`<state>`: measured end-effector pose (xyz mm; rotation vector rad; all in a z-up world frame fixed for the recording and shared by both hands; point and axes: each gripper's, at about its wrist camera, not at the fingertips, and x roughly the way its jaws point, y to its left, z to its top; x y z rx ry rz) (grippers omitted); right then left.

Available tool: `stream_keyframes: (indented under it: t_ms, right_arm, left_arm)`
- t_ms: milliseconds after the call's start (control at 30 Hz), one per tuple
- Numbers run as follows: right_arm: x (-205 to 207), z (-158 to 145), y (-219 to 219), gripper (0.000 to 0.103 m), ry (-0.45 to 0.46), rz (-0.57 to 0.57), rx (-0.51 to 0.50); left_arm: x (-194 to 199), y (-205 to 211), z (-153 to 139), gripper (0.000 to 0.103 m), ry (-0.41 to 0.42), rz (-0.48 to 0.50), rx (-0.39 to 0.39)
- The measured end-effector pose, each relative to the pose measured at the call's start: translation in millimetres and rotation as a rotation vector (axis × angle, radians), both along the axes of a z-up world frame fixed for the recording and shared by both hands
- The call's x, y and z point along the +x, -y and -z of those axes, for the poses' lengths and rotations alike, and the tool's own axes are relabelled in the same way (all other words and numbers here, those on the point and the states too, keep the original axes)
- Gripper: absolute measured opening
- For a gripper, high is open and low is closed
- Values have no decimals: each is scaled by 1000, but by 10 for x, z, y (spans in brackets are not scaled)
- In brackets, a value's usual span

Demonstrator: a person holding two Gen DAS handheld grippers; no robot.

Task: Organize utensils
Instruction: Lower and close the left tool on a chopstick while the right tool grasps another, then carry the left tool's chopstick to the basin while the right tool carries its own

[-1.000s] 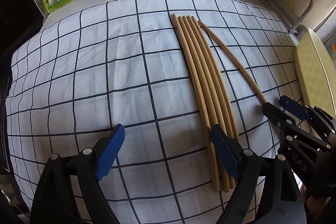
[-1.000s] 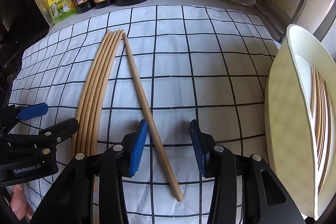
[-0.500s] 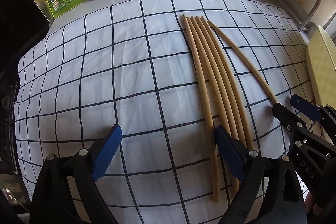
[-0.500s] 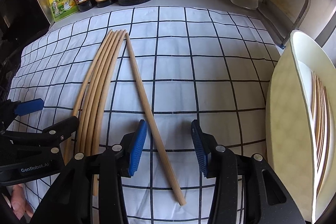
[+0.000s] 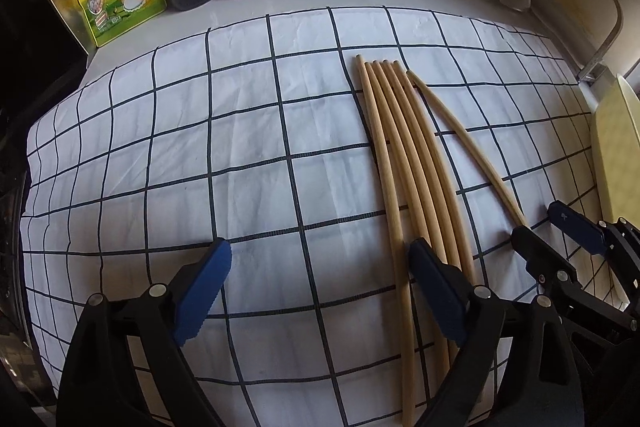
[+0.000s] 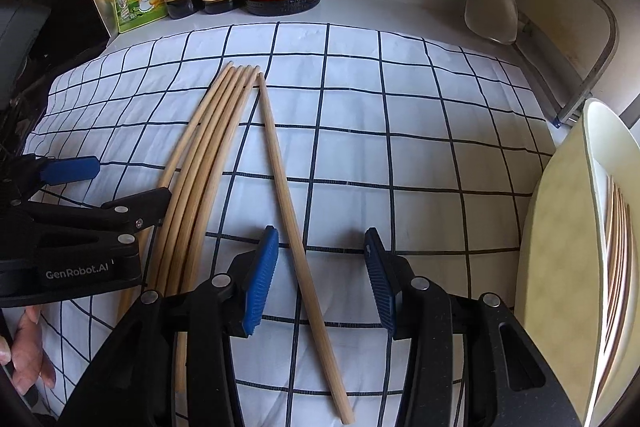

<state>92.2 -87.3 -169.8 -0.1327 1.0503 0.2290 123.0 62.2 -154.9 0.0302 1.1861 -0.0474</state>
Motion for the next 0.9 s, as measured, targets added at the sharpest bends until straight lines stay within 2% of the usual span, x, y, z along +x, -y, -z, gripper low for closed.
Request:
stream_keyframes:
  t_ms: [67,133,167,233,267,433,567,700,900]
  right_arm:
    - [-16,-1,-19,36,1,-7,5]
    - [-23,-7,-59,26,-3,-29,4]
    - [-19,-13,-78,20,-6,-37,1]
    - [-15,-18,-101,10,-11,-41,0]
    - [-12,-19,-100,9,-13,-35,2]
    - [-12,-20,33,6,-43,37,104]
    - [-86,-30,89,6,-65,78,147]
    - [-253,-94,113,6,-74,112,194]
    - [-569,-286,108,6,-66,162,258]
  left_arm:
    - [-20,16,-27,70,8,9,-4]
    - [-46,28,-63,46,11,10,-8]
    - [-54,30,-78,40,10,8,-9]
    - [-62,29,-96,11,3,11,-17]
    - [-69,25,-99,8,-4,14,-27]
    - [-127,-23,-102,7,-26,14,-49]
    - [-218,-66,-146,7,-36,37,-58]
    - [-378,-144,-326,7,13,65,-74]
    - [-491,-256,-549,7,60,124,-56]
